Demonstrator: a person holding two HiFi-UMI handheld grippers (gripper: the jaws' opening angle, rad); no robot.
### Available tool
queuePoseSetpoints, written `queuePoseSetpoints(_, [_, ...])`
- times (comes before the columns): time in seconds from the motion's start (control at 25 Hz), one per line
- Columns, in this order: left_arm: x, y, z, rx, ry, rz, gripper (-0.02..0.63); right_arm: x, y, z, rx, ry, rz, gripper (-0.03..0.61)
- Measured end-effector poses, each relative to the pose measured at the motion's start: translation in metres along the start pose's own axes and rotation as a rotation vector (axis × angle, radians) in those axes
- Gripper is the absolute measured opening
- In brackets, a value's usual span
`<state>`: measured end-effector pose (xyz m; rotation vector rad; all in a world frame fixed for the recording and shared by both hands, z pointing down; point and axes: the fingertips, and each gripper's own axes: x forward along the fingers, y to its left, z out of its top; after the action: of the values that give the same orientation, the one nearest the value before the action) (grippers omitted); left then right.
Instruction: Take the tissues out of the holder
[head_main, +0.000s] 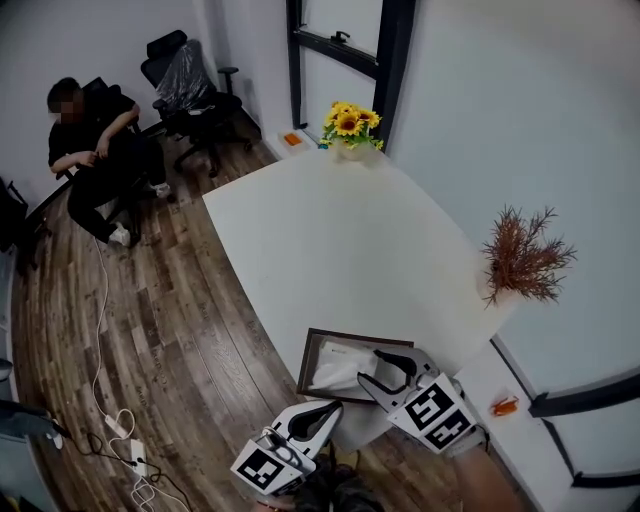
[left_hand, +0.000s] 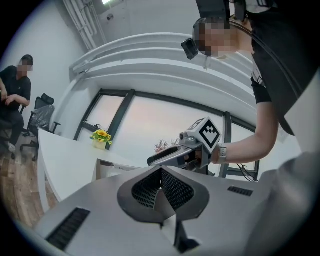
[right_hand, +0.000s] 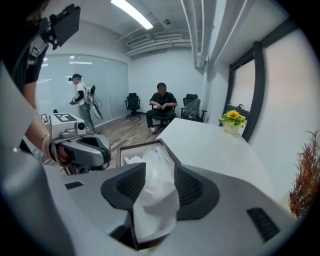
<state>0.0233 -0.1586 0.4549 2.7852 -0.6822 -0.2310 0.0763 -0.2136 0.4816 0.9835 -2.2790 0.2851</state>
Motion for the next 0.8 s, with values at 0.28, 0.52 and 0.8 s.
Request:
queuePoseSetpoints(0.28, [0.01, -0.01, -0.01, -0.01, 0.002, -0.05, 0.008, 0.018, -0.004, -0.014, -0.079, 0.143, 0.068, 0.178])
queuePoseSetpoints(0.52, [0.016, -0.014, -0.013, -0.019, -0.008, -0.063, 0.008, 0.026, -0.005, -0.021, -0.136, 0.223, 0.109, 0.178])
queuePoseSetpoints(0.8, [0.016, -0.017, -0.018, -0.031, -0.01, -0.068, 0.008, 0.034, -0.009, -0.033, -0.141, 0.343, 0.14, 0.178])
